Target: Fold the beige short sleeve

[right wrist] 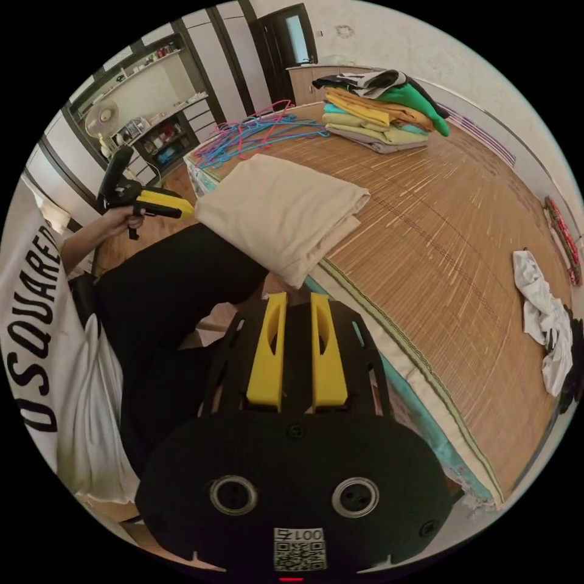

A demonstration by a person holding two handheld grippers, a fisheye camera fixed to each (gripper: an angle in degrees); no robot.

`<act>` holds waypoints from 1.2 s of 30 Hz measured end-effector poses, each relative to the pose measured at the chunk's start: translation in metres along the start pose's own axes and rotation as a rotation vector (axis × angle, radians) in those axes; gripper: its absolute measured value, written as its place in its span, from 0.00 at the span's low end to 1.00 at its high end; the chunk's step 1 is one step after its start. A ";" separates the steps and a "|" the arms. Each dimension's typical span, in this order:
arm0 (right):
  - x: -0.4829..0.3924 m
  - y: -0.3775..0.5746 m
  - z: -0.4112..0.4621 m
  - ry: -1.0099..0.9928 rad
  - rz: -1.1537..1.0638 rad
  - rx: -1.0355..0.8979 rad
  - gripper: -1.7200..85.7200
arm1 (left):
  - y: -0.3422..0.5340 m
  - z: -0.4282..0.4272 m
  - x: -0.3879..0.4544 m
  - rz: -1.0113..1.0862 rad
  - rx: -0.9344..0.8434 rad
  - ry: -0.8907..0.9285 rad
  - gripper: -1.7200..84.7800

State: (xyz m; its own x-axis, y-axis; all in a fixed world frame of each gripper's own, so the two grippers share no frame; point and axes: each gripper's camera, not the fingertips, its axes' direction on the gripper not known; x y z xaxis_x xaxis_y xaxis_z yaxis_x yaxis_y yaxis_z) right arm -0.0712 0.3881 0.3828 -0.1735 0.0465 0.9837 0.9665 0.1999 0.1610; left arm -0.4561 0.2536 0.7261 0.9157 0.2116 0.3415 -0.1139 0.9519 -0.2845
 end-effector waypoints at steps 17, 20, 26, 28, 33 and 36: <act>-0.078 -0.050 0.051 0.285 -0.309 -0.162 0.04 | -0.039 -0.009 0.027 0.063 0.047 -0.107 0.01; -0.089 -0.053 0.049 0.311 -0.304 -0.151 0.06 | -0.044 -0.016 0.037 0.041 0.042 -0.133 0.02; -0.109 -0.059 0.014 0.285 -0.315 -0.110 0.14 | -0.054 -0.050 0.047 0.087 -0.011 -0.194 0.07; -0.132 -0.070 0.024 0.313 -0.416 -0.127 0.17 | -0.071 -0.059 0.062 0.146 0.017 -0.163 0.09; -0.167 -0.092 0.069 0.497 -0.630 -0.142 0.19 | -0.115 -0.055 0.107 0.332 0.041 -0.133 0.13; -0.175 -0.100 0.092 0.665 -0.724 -0.166 0.20 | -0.136 -0.044 0.126 0.412 0.021 -0.177 0.14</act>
State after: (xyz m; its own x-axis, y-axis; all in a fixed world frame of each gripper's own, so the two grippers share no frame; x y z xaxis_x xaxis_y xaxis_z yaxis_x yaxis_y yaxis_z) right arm -0.1547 0.4503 0.1869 -0.6393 -0.6008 0.4800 0.6924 -0.1782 0.6991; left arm -0.3086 0.1413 0.7677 0.7124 0.6070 0.3521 -0.4647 0.7841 -0.4115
